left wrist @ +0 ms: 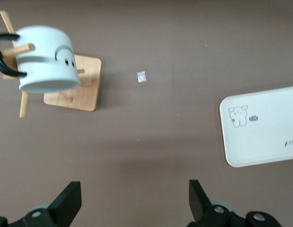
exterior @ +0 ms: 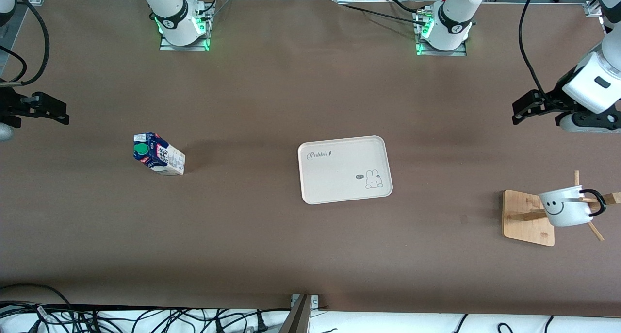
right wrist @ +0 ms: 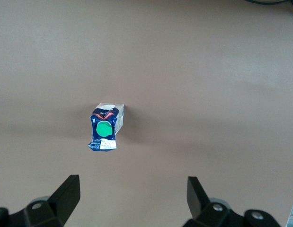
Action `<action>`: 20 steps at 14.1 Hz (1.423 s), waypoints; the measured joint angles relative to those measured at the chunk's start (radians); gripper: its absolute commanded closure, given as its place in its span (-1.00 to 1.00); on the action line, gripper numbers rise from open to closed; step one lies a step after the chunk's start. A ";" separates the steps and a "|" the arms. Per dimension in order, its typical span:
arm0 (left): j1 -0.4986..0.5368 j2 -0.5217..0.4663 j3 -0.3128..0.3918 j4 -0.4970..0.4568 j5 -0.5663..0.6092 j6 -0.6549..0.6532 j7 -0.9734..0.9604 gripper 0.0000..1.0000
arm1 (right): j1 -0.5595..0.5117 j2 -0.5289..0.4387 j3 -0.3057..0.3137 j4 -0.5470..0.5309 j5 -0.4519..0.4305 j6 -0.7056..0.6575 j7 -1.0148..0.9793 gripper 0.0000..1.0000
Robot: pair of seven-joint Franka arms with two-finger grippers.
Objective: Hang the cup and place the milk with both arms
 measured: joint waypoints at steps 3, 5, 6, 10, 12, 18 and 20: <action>0.003 0.000 0.006 0.017 0.000 0.009 0.000 -1.00 | 0.000 0.000 -0.018 -0.005 0.003 -0.005 0.000 -1.00; 0.002 0.001 0.007 0.020 0.000 0.009 0.000 -1.00 | 0.000 0.001 -0.020 -0.007 0.004 -0.008 0.000 -1.00; 0.002 0.002 0.007 0.020 0.000 0.009 0.000 -1.00 | 0.000 0.001 -0.020 -0.007 0.004 -0.012 0.000 -1.00; 0.001 0.005 0.006 0.024 0.000 0.009 0.000 -1.00 | 0.000 0.001 -0.020 0.001 0.004 -0.105 0.000 -1.00; 0.000 0.007 0.005 0.024 0.000 0.001 0.000 -1.00 | -0.002 0.001 -0.022 0.002 0.004 -0.127 0.000 -1.00; 0.001 0.007 0.006 0.027 0.000 -0.025 -0.001 -1.00 | -0.008 0.001 -0.030 0.002 0.005 -0.131 0.000 -1.00; 0.001 0.007 0.006 0.027 0.000 -0.032 -0.001 -1.00 | -0.008 0.001 -0.030 0.002 0.005 -0.131 0.000 -1.00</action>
